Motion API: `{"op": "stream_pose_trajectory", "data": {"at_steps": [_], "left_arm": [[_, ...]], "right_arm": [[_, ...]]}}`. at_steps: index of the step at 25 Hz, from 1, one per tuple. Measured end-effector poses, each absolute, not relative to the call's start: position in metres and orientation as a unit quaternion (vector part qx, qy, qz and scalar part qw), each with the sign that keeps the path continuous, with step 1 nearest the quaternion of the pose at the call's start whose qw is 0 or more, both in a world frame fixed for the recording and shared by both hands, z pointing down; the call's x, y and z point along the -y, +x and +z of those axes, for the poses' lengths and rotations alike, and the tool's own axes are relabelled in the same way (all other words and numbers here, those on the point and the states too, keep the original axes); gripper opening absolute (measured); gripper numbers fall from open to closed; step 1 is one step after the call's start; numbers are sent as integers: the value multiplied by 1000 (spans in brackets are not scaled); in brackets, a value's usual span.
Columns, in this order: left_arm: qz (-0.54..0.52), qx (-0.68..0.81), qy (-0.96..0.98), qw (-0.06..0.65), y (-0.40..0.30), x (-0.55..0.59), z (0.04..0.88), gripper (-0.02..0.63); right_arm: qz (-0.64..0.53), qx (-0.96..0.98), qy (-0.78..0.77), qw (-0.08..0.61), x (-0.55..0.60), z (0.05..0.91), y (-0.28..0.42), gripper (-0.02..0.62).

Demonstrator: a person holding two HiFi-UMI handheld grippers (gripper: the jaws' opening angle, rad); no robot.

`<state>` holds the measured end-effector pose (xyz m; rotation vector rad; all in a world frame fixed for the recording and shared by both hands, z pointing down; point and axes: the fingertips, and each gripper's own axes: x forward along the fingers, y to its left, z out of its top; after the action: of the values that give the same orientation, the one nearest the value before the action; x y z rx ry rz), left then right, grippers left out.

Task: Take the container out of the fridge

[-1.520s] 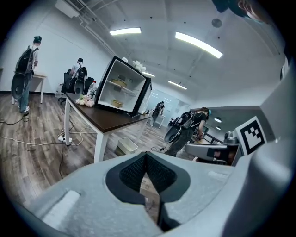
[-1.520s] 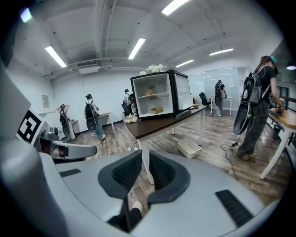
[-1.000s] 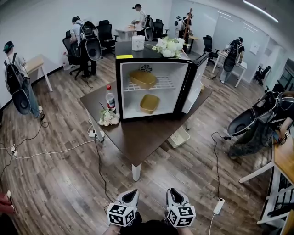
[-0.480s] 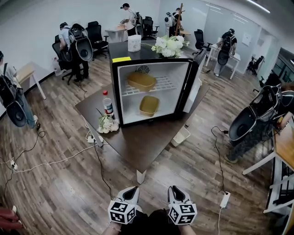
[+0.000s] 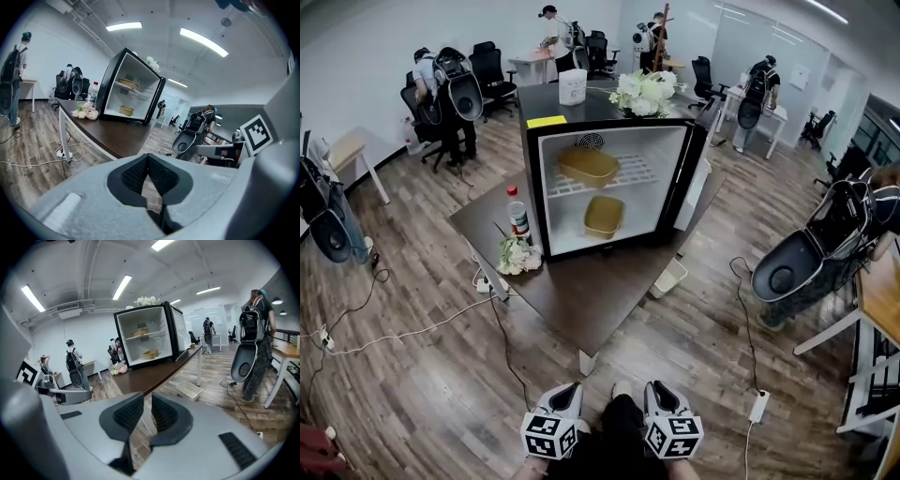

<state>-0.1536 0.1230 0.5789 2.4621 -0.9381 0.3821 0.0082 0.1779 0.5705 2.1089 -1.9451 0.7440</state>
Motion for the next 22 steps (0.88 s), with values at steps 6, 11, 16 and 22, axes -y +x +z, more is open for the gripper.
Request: {"op": "stream_pose_trajectory", "data": {"at_steps": [6,11,16,22], "left_arm": [[135,370,886,243,-157,-107,585,8],[136,396,875,244,-154,-84,585,8],[135,422,861,251,-145,-57,586,8],[131,443,851,248,-121,-12,580,8]], "right_arm": [[262,665,694,93,-158,582,13,60],[266,675,682,93,-127,583,22,60],[278,689,663,97,-90,590,36,60],[275,703,649,96,-31,586,65,60]]}}
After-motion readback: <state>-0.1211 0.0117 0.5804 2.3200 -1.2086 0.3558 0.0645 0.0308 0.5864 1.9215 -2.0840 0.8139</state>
